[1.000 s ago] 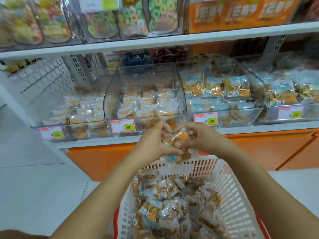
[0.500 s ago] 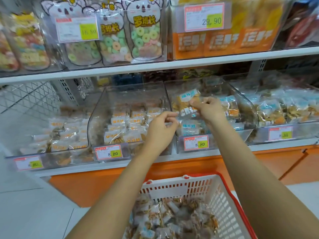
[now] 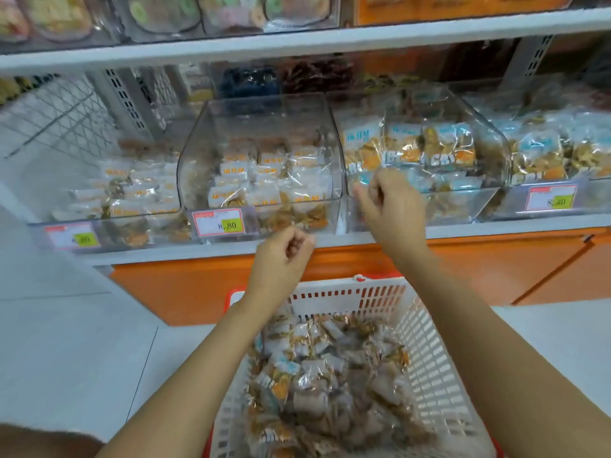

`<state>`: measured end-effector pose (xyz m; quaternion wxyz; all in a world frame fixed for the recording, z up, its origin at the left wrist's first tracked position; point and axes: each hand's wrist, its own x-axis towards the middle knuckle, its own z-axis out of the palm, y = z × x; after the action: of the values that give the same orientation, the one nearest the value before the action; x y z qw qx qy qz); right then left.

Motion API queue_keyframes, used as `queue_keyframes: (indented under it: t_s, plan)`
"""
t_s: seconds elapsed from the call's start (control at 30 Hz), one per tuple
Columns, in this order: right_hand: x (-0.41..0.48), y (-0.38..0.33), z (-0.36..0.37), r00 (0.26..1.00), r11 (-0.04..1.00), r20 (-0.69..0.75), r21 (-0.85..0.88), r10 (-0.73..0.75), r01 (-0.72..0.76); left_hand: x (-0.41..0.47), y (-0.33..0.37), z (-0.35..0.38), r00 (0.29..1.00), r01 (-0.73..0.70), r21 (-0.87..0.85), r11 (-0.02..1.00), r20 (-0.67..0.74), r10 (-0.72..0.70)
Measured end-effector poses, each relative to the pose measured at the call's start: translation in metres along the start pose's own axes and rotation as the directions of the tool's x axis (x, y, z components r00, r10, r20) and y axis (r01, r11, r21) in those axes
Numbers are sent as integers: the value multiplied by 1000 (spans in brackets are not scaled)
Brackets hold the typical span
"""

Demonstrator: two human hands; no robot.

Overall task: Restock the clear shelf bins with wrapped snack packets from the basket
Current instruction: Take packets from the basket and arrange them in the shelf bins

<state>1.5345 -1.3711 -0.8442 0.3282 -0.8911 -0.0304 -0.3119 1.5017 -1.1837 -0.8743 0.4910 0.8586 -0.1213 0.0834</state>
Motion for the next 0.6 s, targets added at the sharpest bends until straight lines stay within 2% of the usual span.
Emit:
queue_keyframes:
  t_s: [0.07,0.1,0.13,0.17,0.2,0.23,0.3,0.33,0.37,0.4,0.43,0.53,0.6]
  plan:
    - [-43,-3,16,981,998,189,-25,-52,58,-22,-34,2,986,86,140,986,127,-104]
    - [-66,-2,27,940,998,342,-53,-11,31,-35,-52,3,956,140,224,964,222,-191]
    - [-90,4,42,856,996,515,-90,45,1,-49,-70,4,904,190,308,932,317,-288]
    - [-114,12,56,719,989,686,-147,109,-10,-63,-87,5,837,212,383,899,403,-369]
    - [-141,21,67,537,976,828,-214,161,38,-77,-104,6,761,222,454,863,473,-445]
    - [-168,31,74,359,969,909,-243,211,46,-92,-116,7,675,220,515,829,533,-510]
    - [-217,54,78,60,933,936,-351,347,79,-117,-134,10,494,186,603,776,625,-604]
    - [-236,60,75,-55,905,903,-423,426,50,-129,-138,12,390,165,646,745,651,-651]
    - [-254,67,72,-139,888,877,-454,459,70,-140,-142,14,316,128,685,717,657,-684]
    - [-267,72,71,-195,877,855,-466,481,119,-150,-143,16,269,77,736,673,635,-724]
    - [-274,72,68,-206,880,855,-457,475,132,-158,-147,20,262,31,770,637,609,-749]
    - [-275,71,67,-208,904,880,-420,427,79,-167,-151,24,291,15,809,587,559,-777]
    - [-265,66,66,-189,915,896,-392,402,89,-161,-149,21,288,3,798,602,576,-765]
